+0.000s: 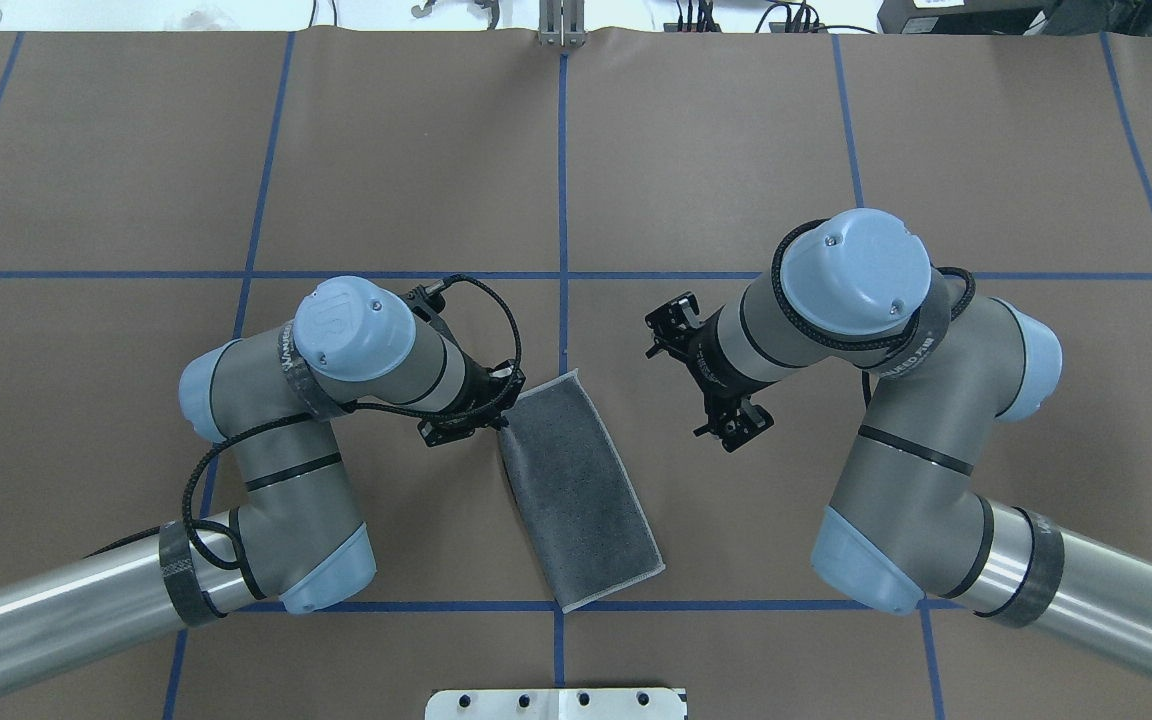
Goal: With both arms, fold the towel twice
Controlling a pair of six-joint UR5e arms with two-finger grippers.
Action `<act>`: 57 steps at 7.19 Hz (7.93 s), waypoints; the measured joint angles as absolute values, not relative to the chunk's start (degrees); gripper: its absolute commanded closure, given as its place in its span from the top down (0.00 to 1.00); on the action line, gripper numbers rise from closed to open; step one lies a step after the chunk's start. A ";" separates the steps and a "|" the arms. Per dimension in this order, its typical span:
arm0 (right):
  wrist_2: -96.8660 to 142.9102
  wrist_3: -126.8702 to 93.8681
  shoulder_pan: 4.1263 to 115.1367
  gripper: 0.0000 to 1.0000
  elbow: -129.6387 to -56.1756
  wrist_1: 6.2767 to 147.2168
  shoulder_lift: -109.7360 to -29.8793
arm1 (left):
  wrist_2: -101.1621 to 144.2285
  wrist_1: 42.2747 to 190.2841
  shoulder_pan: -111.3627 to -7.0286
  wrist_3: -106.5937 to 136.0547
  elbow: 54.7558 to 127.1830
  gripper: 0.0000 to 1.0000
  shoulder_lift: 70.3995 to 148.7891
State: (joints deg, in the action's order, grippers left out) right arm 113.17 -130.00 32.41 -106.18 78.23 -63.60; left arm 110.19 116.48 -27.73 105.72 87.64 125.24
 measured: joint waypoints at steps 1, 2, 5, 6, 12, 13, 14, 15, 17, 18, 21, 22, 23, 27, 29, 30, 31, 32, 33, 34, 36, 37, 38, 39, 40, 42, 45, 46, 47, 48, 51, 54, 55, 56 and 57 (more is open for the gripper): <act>113.62 -129.40 33.16 1.00 -106.04 78.23 -64.00 | 109.05 116.68 -28.31 102.47 87.25 0.00 126.16; 113.81 -128.63 33.78 1.00 -105.80 78.24 -64.36 | 107.71 117.00 -29.44 99.73 86.30 0.00 127.56; 113.90 -127.76 34.30 1.00 -105.57 78.31 -64.74 | 106.70 121.01 -33.52 95.20 77.92 0.99 133.79; 113.90 -127.72 34.37 1.00 -105.56 78.31 -64.77 | 106.73 122.11 -34.76 94.90 75.46 0.99 135.48; 114.48 -124.19 36.96 1.00 -105.56 78.37 -65.08 | 109.38 122.07 -34.43 104.65 84.50 0.96 128.04; 114.77 -121.59 38.19 1.00 -105.41 78.39 -65.51 | 107.54 121.20 -31.71 106.78 89.92 0.86 123.88; 114.89 -119.75 39.20 1.00 -105.11 78.39 -65.81 | 106.17 118.86 -28.60 108.42 94.78 0.75 120.75; 115.00 -118.71 39.85 1.00 -104.83 78.40 -65.96 | 104.13 116.67 -25.31 109.75 97.24 0.70 119.27; 115.17 -117.82 40.43 1.00 -104.48 78.40 -66.58 | 99.68 115.21 -19.81 110.50 97.73 0.65 118.93; 115.16 -117.54 40.48 1.00 -104.41 78.40 -66.97 | 98.82 115.09 -18.88 110.31 97.32 0.59 119.20; 115.14 -117.26 40.41 1.00 -104.49 78.40 -67.70 | 97.84 115.05 -18.77 110.05 96.79 0.40 119.46; 115.14 -117.25 40.41 1.00 -104.52 78.40 -67.76 | 97.50 115.05 -18.79 110.04 96.73 0.10 119.68; 115.12 -117.25 40.42 1.00 -104.53 78.40 -67.81 | 97.30 115.03 -18.83 110.08 96.71 0.00 120.04; 114.93 -117.24 40.38 1.00 -104.58 78.40 -68.02 | 96.12 114.94 -18.96 110.52 96.48 0.00 121.01; 114.88 -117.23 40.35 1.00 -104.37 78.40 -68.03 | 96.01 114.89 -19.71 110.82 96.36 0.00 122.85; 114.88 -117.19 40.35 1.00 -104.14 78.40 -68.05 | 96.01 114.86 -21.41 110.95 94.70 0.00 125.08; 114.87 -117.17 40.34 1.00 -104.03 78.40 -68.11 | 96.06 114.93 -24.00 111.39 90.92 0.00 128.58; 114.83 -117.16 40.28 1.00 -103.95 78.38 -68.24 | 96.20 115.19 -26.99 112.16 86.35 0.00 132.34; 114.74 -116.96 40.21 1.00 -103.79 78.34 -68.40 | 96.40 115.40 -29.30 112.63 83.28 0.00 134.85; 114.64 -116.43 40.13 1.00 -103.55 78.32 -68.44 | 96.57 115.56 -30.60 112.86 80.92 0.00 136.82; 114.51 -115.62 40.14 1.00 -103.20 78.31 -68.46 | 96.67 116.49 -31.47 112.93 75.46 0.00 140.80; 114.47 -115.32 40.14 1.00 -103.04 78.31 -68.46 | 96.68 117.75 -31.93 112.80 73.42 0.00 141.58; 114.45 -115.18 40.11 1.00 -102.89 78.31 -68.45 | 96.70 118.58 -32.61 112.56 72.13 0.00 141.86; 114.44 -115.10 40.06 1.00 -102.78 78.31 -68.42 | 96.76 118.91 -33.29 112.36 71.28 0.00 141.91; 114.44 -115.07 40.03 1.00 -102.66 78.31 -68.32 | 96.99 119.03 -33.80 112.28 70.61 0.00 141.91; 114.41 -115.05 39.99 1.00 -102.48 78.31 -68.16 | 97.79 119.09 -34.43 112.22 70.03 0.00 141.82; 114.43 -115.11 39.97 1.00 -102.53 78.31 -67.97 | 100.03 119.09 -36.12 112.15 69.74 0.00 141.39; 114.43 -115.13 39.98 1.00 -102.55 78.31 -67.95 | 100.70 119.09 -36.59 112.15 69.54 0.54 141.04; 114.43 -115.13 39.97 1.00 -102.59 78.31 -67.92 | 101.36 119.09 -37.01 112.10 69.17 0.84 140.53; 114.43 -115.14 39.96 1.00 -102.62 78.31 -67.85 | 101.63 119.09 -37.22 111.88 68.67 0.90 140.26; 114.26 -115.13 39.80 1.00 -102.58 78.31 -67.61 | 102.93 119.21 -38.25 111.38 67.95 0.93 138.94; 114.41 -115.10 39.98 1.00 -102.62 78.29 -67.85 | 103.74 119.73 -37.96 112.08 68.01 0.93 139.03; 114.75 -114.70 40.52 1.00 -102.83 78.25 -68.33 | 103.73 120.74 -37.86 112.29 67.97 0.93 139.17; 115.05 -113.75 41.10 1.00 -103.00 78.21 -68.95 | 103.74 121.45 -37.71 112.91 67.97 0.92 139.50; 115.26 -112.73 41.51 1.00 -102.95 78.17 -69.40 | 103.75 121.75 -37.32 113.92 67.99 0.93 140.05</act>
